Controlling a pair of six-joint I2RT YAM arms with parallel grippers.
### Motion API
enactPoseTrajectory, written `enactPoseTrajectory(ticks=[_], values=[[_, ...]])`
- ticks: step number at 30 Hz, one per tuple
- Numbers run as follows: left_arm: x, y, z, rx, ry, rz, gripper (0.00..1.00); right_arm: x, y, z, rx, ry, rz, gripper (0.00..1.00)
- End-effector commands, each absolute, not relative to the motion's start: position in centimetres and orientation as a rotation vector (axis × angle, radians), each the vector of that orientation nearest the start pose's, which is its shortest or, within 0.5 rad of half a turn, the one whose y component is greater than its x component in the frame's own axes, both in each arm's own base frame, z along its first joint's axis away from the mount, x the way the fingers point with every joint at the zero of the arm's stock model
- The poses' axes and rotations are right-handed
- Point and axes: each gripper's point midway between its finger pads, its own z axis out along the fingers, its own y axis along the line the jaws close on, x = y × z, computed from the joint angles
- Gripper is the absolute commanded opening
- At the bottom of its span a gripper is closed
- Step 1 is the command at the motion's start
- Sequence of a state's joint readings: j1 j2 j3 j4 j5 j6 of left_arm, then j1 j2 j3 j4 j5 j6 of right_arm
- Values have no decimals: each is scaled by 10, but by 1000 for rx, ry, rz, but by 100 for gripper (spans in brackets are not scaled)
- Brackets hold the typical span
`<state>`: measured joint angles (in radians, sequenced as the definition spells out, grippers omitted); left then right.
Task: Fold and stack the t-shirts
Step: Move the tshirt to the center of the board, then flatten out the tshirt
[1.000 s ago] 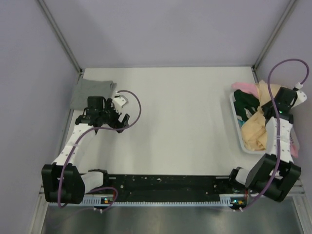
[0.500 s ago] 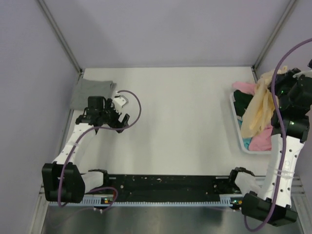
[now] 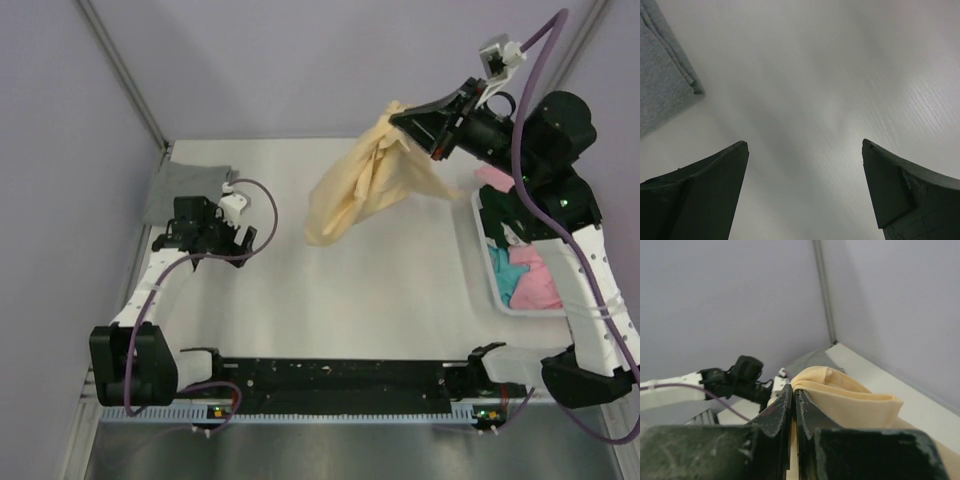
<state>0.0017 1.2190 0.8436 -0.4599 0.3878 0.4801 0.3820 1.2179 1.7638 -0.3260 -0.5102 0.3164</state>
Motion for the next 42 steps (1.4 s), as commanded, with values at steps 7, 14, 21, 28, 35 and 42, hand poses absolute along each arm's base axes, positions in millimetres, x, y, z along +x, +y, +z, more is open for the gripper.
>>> enactPoseTrajectory(ticks=[7, 14, 21, 28, 35, 42], values=[[341, 10, 147, 488, 2197, -43, 99, 297, 252, 469, -535, 1484, 1035, 0], [341, 17, 146, 489, 2205, -55, 99, 427, 142, 234, 21, 2212, 401, 49], [298, -24, 134, 807, 2208, -319, 89, 394, 140, 152, -84, 2470, 126, 62], [217, -47, 100, 1196, 2306, -520, 66, 302, 160, 118, -158, 2539, 65, 71], [191, -46, 46, 1368, 2400, -405, 77, 232, 152, 66, -92, 2691, 68, 74], [194, -46, 14, 1368, 2519, -385, 73, 202, 156, 20, -90, 2793, 125, 74]])
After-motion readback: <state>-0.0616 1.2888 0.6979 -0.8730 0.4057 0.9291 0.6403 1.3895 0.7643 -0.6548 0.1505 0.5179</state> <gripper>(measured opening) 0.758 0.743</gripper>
